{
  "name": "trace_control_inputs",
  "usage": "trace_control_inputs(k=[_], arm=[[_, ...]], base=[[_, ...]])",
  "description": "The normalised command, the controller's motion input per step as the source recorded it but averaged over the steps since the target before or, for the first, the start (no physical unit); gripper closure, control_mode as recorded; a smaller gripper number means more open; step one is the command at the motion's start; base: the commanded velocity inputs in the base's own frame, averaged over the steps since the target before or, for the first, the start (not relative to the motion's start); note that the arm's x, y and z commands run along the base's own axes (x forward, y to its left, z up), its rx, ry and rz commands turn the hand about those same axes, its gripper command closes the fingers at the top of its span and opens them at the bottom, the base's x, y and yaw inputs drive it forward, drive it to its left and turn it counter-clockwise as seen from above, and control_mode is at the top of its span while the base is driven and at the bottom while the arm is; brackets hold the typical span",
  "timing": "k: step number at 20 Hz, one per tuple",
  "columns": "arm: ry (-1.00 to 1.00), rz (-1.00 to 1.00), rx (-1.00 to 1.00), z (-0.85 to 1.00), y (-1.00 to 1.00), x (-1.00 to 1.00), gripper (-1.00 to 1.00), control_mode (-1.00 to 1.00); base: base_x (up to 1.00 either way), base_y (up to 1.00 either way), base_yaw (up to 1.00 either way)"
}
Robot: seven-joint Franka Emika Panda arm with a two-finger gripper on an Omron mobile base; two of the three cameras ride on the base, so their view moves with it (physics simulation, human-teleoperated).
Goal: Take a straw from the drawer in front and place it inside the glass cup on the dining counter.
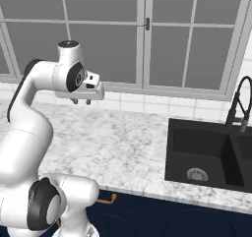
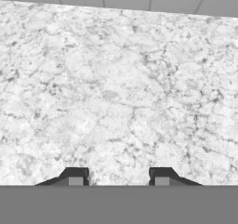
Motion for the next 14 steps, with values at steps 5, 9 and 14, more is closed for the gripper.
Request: trace_control_inputs(k=[5,9,14], arm=[[0.0,0.0,0.0,0.0,0.0,0.0,-1.0,1.0],[0.0,0.0,0.0,0.0,0.0,0.0,-1.0,1.0],[0.0,0.0,0.0,0.0,0.0,0.0,-1.0,1.0]], base=[[-0.12,0.0,0.0],[-0.97,0.0,-0.02],[-0.57,-0.3,0.03]])
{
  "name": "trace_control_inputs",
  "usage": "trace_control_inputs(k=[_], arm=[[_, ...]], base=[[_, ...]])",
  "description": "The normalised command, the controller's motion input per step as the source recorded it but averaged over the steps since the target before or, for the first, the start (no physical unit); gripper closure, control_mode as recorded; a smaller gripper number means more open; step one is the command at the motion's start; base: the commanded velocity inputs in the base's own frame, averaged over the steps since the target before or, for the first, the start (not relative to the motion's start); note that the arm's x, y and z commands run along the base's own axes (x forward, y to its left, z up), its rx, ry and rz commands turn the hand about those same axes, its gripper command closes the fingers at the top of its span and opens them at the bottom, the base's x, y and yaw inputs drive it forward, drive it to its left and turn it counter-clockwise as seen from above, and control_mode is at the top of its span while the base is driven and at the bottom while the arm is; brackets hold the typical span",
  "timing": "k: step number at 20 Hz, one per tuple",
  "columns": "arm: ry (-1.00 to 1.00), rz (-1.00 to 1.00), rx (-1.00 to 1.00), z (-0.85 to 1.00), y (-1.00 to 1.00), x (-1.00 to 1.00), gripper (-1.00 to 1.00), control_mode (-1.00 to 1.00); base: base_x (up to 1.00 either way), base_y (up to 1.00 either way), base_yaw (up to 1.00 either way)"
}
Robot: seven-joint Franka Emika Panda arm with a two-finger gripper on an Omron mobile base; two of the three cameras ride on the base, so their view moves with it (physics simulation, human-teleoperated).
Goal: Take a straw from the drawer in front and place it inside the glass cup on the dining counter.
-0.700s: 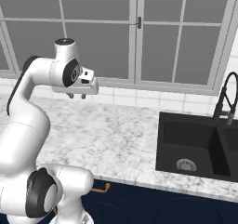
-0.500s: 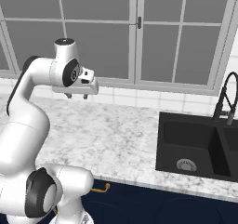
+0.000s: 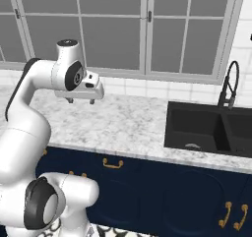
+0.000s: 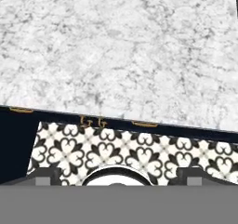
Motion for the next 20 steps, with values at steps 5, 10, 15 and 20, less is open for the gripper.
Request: trace_control_inputs(k=[5,10,15,20], arm=[[0.0,0.0,0.0,0.0,0.0,0.0,-1.0,1.0],[0.0,0.0,0.0,0.0,0.0,0.0,-1.0,1.0],[0.0,0.0,0.0,0.0,0.0,0.0,-1.0,1.0],[0.0,0.0,0.0,0.0,0.0,0.0,-1.0,1.0]], base=[[-0.03,-0.8,0.45],[0.0,-0.68,0.6],[0.0,-0.64,0.61],[0.0,-0.64,0.48]])
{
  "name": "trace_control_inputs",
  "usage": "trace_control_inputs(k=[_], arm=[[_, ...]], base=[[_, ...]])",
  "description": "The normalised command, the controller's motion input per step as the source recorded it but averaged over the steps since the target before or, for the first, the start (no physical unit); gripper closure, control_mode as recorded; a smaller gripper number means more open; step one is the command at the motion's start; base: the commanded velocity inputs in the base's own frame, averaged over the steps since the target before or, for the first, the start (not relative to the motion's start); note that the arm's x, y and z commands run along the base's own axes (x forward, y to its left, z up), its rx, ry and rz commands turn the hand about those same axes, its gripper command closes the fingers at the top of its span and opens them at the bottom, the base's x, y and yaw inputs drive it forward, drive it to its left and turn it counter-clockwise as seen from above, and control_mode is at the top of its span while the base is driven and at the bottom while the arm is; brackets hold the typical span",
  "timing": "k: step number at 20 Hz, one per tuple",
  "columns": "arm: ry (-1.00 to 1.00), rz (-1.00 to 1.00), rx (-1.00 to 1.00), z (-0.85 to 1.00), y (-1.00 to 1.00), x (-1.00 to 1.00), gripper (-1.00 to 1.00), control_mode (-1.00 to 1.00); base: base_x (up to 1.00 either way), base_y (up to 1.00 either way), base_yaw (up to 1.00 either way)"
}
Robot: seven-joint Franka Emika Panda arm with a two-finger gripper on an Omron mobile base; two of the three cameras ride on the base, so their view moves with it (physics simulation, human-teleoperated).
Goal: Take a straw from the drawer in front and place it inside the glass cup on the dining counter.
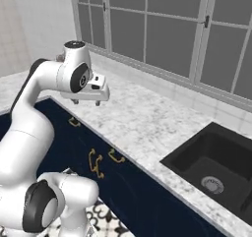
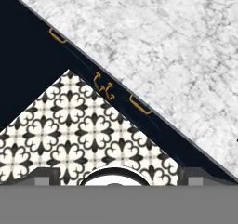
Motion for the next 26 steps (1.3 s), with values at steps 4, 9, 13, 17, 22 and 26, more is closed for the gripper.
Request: trace_control_inputs(k=[4,9,13,17,22,26], arm=[[0.0,0.0,0.0,0.0,0.0,0.0,-1.0,1.0],[0.0,0.0,0.0,0.0,0.0,0.0,-1.0,1.0],[0.0,0.0,0.0,0.0,0.0,0.0,-1.0,1.0],[0.0,0.0,0.0,0.0,0.0,0.0,-1.0,1.0],[0.0,0.0,0.0,0.0,0.0,0.0,-1.0,1.0],[0.0,0.06,0.03,0.0,-0.09,0.0,-1.0,-1.0]], base=[[-0.08,-0.75,0.42],[-0.25,-0.67,0.36],[-0.14,-0.61,0.27],[0.0,-0.63,0.24],[0.05,-0.75,0.23],[0.0,-0.47,0.18]])
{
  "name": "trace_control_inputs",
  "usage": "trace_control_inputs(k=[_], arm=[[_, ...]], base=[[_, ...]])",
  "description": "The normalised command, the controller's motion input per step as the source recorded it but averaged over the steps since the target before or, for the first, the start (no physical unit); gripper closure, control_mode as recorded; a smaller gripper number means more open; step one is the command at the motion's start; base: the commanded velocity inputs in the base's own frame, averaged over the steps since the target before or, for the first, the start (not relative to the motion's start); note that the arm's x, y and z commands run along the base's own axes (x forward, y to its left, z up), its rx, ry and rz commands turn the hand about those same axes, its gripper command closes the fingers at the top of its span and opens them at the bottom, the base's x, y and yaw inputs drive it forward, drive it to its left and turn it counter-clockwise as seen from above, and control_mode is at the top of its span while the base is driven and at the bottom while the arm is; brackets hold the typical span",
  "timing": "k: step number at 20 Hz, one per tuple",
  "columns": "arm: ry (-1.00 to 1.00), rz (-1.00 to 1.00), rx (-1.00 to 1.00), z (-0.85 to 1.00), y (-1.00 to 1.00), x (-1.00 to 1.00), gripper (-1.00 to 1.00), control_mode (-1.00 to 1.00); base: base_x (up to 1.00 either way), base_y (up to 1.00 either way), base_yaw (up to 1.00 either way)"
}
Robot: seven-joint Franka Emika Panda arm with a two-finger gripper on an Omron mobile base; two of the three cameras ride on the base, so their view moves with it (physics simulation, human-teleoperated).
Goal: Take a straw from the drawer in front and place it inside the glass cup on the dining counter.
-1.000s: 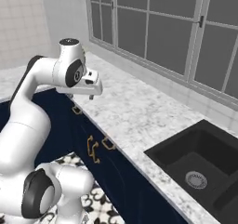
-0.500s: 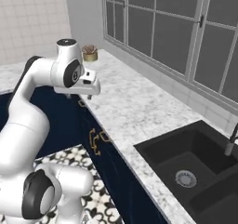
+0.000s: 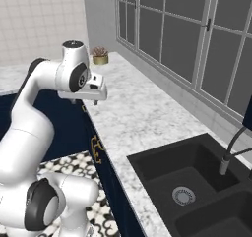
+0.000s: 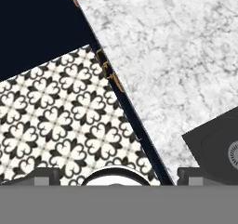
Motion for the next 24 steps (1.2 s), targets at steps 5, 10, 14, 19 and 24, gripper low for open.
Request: trace_control_inputs(k=[5,10,14,19,24], arm=[[0.0,0.21,0.0,0.0,0.21,-0.05,-1.0,-1.0],[0.0,0.11,-0.21,-0.01,0.95,-0.12,-1.0,-1.0],[0.0,0.04,-0.33,-0.27,1.0,0.0,-1.0,-1.0],[0.0,0.0,-0.43,-0.64,0.98,0.0,-1.0,-1.0],[0.0,0.0,-0.43,-0.95,0.72,0.06,-1.0,-1.0]], base=[[0.0,0.0,0.0],[0.0,0.0,0.0],[0.0,0.0,0.0],[0.0,0.0,0.0],[0.0,0.0,0.0]])
